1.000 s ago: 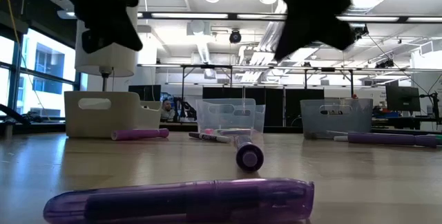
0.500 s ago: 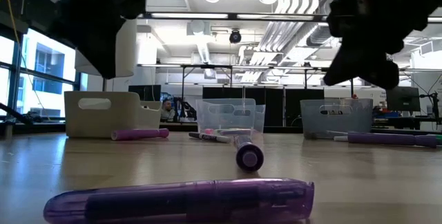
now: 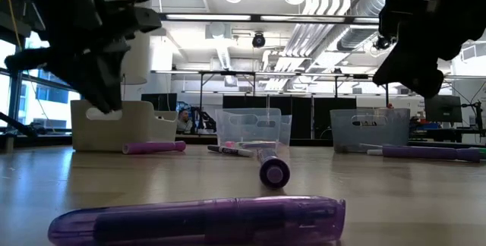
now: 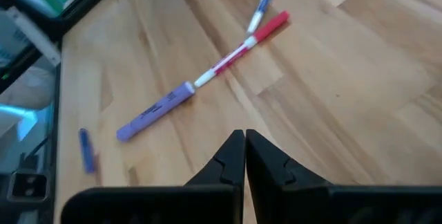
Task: Pick & Place Markers
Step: Put the violet highlighter into the gray bin
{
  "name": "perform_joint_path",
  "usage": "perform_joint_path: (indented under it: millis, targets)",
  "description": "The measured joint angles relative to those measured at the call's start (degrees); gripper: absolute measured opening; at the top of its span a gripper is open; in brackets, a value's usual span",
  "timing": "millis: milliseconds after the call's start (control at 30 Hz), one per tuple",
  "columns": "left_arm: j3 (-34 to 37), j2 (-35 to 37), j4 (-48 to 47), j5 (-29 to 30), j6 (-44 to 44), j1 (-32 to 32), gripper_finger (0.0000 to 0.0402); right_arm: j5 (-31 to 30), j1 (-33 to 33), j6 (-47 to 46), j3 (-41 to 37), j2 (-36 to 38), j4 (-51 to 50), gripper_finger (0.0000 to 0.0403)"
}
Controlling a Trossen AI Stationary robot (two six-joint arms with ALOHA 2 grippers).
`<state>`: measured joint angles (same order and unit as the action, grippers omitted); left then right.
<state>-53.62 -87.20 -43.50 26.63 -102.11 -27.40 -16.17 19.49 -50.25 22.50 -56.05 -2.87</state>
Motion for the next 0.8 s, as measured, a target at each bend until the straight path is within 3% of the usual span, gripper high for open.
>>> perform_joint_path:
  millis: [267, 433, 800]
  targets:
    - [6.31, -1.69, 7.17, 3.74, -7.64, 0.06, 0.0119, 3.08, 0.0, 2.74, 0.0, -0.09, 0.61, 0.0001]
    - [6.66, -5.33, 5.04, 4.33, -9.52, 0.07, 0.0122, 2.7, 0.0, 2.81, 0.0, -0.09, 0.63, 0.0001]
    - [6.33, -12.79, 7.11, 12.02, -7.51, -0.09, 0.0122, 3.11, 0.04, 2.39, 0.02, -0.09, 1.64, 0.0002]
